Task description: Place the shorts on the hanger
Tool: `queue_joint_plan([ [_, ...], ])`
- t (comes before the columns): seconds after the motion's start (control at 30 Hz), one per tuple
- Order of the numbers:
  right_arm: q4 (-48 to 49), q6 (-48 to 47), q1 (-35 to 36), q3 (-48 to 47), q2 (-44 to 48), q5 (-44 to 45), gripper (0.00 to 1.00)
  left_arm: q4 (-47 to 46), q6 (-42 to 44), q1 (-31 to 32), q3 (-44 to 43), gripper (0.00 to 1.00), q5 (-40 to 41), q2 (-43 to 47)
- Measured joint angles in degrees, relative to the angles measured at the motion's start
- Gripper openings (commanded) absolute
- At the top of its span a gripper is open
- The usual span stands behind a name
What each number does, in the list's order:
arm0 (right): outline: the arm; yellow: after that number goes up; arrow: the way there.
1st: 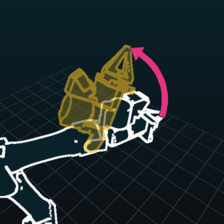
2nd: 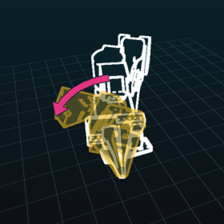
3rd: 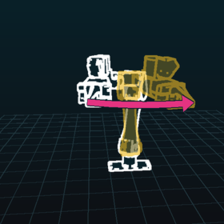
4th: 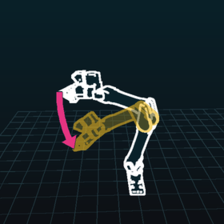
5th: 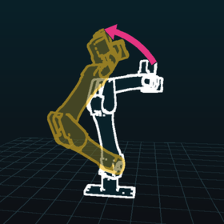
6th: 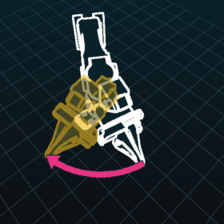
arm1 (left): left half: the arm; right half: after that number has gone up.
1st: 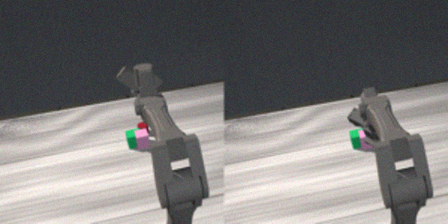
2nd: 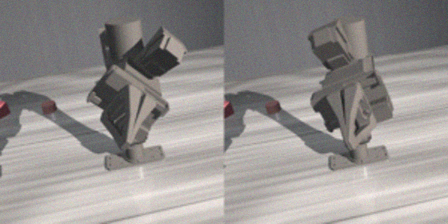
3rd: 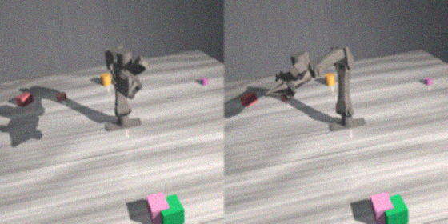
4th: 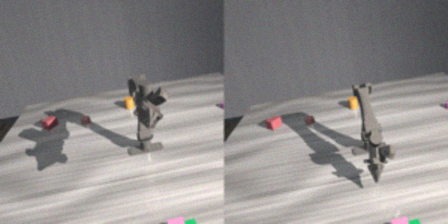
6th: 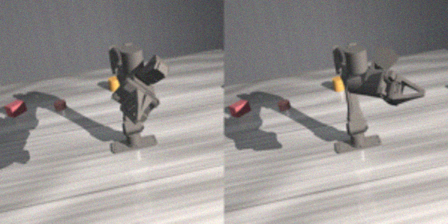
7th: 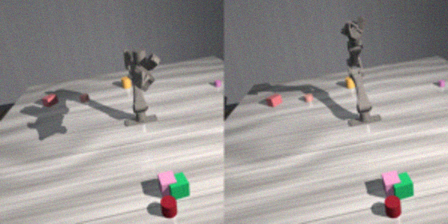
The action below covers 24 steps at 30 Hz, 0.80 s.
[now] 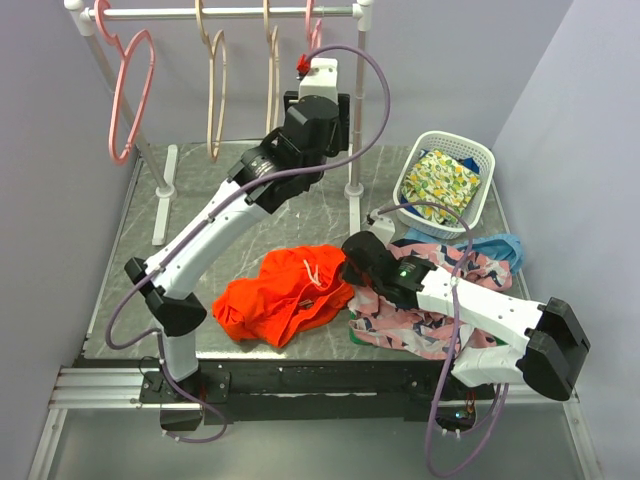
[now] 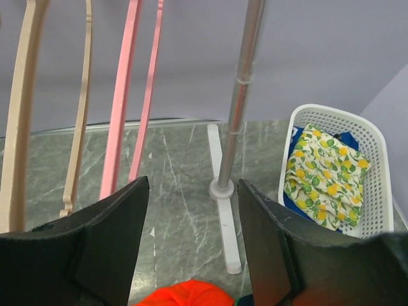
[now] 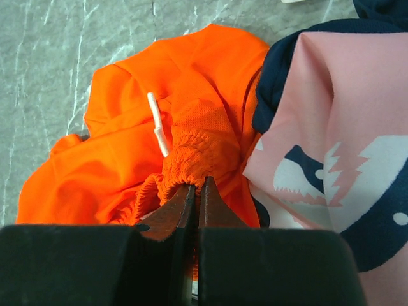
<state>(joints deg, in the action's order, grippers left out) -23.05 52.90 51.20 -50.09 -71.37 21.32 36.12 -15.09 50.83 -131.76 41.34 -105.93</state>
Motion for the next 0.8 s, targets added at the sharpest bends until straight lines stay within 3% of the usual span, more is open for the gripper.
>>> queue_joint_plan([
  [0.37,1.07,0.2,0.04,0.35,0.0,-0.37,0.0,-6.78,4.46,2.82,4.94,0.73,2.45,7.58],
  [0.53,1.22,0.24,0.17,0.92,0.0,-0.81,0.0,-6.56,5.2,-0.44,1.88,0.76,2.38,6.91],
  [0.8,1.25,0.74,0.7,0.96,0.0,-0.9,0.0,-5.01,6.67,-7.04,-1.44,0.71,-4.11,3.65],
])
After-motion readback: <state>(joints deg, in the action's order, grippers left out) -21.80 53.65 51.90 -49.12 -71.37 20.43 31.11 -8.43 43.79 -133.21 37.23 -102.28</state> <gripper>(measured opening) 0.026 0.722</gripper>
